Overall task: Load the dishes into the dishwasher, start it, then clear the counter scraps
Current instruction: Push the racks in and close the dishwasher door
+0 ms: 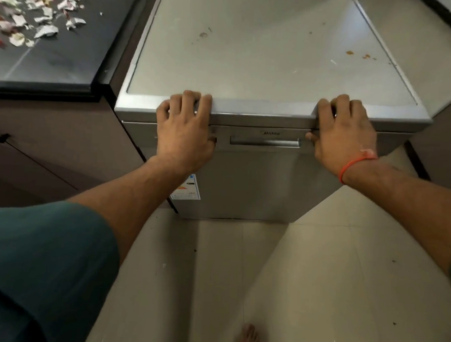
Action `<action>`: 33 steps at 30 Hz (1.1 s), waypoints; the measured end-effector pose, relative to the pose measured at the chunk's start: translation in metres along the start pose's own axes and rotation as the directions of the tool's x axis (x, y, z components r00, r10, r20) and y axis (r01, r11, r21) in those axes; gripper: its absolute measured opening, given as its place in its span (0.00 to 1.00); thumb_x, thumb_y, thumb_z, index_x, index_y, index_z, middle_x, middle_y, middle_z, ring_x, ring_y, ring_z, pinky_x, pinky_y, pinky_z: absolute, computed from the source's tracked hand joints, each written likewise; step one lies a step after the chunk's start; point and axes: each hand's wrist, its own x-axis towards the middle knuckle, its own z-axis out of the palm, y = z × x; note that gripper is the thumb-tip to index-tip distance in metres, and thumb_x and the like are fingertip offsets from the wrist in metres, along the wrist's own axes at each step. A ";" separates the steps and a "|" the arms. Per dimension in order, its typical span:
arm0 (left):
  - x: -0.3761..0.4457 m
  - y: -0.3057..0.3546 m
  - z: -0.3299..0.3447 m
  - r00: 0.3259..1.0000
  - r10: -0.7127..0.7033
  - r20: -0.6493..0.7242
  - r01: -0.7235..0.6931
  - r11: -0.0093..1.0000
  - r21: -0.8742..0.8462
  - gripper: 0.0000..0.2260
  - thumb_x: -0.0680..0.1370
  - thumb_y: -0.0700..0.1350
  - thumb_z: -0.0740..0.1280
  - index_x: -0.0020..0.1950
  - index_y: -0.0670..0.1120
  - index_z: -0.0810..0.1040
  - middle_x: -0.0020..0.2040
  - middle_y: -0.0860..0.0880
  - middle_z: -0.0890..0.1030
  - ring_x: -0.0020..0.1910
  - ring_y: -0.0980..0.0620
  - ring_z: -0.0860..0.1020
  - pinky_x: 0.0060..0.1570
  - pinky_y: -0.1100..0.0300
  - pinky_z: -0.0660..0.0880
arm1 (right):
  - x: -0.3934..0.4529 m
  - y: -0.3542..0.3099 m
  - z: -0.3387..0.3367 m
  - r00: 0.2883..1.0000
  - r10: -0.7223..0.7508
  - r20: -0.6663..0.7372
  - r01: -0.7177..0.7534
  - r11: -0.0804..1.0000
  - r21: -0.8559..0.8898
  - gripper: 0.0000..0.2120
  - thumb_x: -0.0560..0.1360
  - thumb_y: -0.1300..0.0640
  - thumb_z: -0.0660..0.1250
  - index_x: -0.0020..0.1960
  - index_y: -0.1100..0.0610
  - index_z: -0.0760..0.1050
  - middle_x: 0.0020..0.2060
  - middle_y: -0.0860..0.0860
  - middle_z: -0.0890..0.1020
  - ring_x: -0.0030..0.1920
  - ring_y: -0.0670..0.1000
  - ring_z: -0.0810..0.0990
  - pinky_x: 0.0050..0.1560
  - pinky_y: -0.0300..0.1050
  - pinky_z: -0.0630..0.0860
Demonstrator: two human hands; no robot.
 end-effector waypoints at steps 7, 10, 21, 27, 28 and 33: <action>-0.003 0.005 -0.011 0.992 0.002 0.126 -0.005 1.000 0.026 0.41 0.68 0.48 0.70 0.79 0.47 0.57 0.74 0.43 0.61 0.75 0.40 0.59 0.77 0.43 0.55 | 0.002 -0.003 -0.006 0.993 0.021 0.116 -0.015 0.999 -0.049 0.34 0.73 0.45 0.68 0.71 0.64 0.62 0.62 0.65 0.67 0.62 0.66 0.67 0.69 0.63 0.65; -0.005 0.007 -0.019 0.979 -0.007 0.203 -0.002 0.999 0.041 0.43 0.70 0.48 0.69 0.81 0.46 0.52 0.78 0.43 0.57 0.78 0.41 0.53 0.79 0.42 0.51 | 0.000 -0.004 -0.010 0.982 0.023 0.186 -0.017 0.999 -0.031 0.39 0.72 0.42 0.68 0.73 0.64 0.61 0.64 0.65 0.66 0.65 0.66 0.66 0.71 0.63 0.62; 0.015 0.020 -0.067 0.803 -0.075 0.591 0.064 0.997 0.039 0.49 0.78 0.55 0.68 0.83 0.47 0.33 0.84 0.46 0.38 0.82 0.45 0.36 0.81 0.50 0.41 | 0.012 0.017 -0.044 0.926 -0.062 0.373 0.010 0.990 0.140 0.48 0.63 0.30 0.68 0.70 0.64 0.70 0.60 0.61 0.70 0.61 0.63 0.68 0.64 0.58 0.73; 0.031 0.017 -0.084 0.731 -0.081 0.678 0.150 0.988 -0.043 0.48 0.76 0.57 0.71 0.84 0.49 0.42 0.84 0.48 0.44 0.83 0.46 0.44 0.80 0.49 0.54 | 0.034 0.025 -0.072 0.836 -0.137 0.532 -0.010 0.964 0.264 0.38 0.70 0.30 0.63 0.70 0.53 0.63 0.65 0.53 0.64 0.64 0.56 0.66 0.64 0.49 0.70; 0.035 0.016 -0.087 0.725 -0.089 0.683 0.173 0.983 -0.055 0.47 0.76 0.57 0.72 0.84 0.49 0.45 0.84 0.48 0.48 0.83 0.46 0.49 0.79 0.48 0.59 | 0.040 0.025 -0.076 0.822 -0.139 0.552 -0.023 0.961 0.276 0.37 0.70 0.29 0.63 0.69 0.52 0.63 0.65 0.53 0.64 0.64 0.56 0.66 0.63 0.49 0.72; 0.065 0.015 -0.107 0.668 -0.073 0.740 0.176 0.982 -0.062 0.33 0.76 0.58 0.70 0.78 0.48 0.65 0.76 0.46 0.66 0.71 0.42 0.71 0.69 0.46 0.72 | 0.067 0.026 -0.090 0.716 -0.125 0.687 -0.073 0.965 0.252 0.42 0.70 0.26 0.61 0.74 0.52 0.62 0.70 0.55 0.64 0.69 0.58 0.66 0.63 0.54 0.75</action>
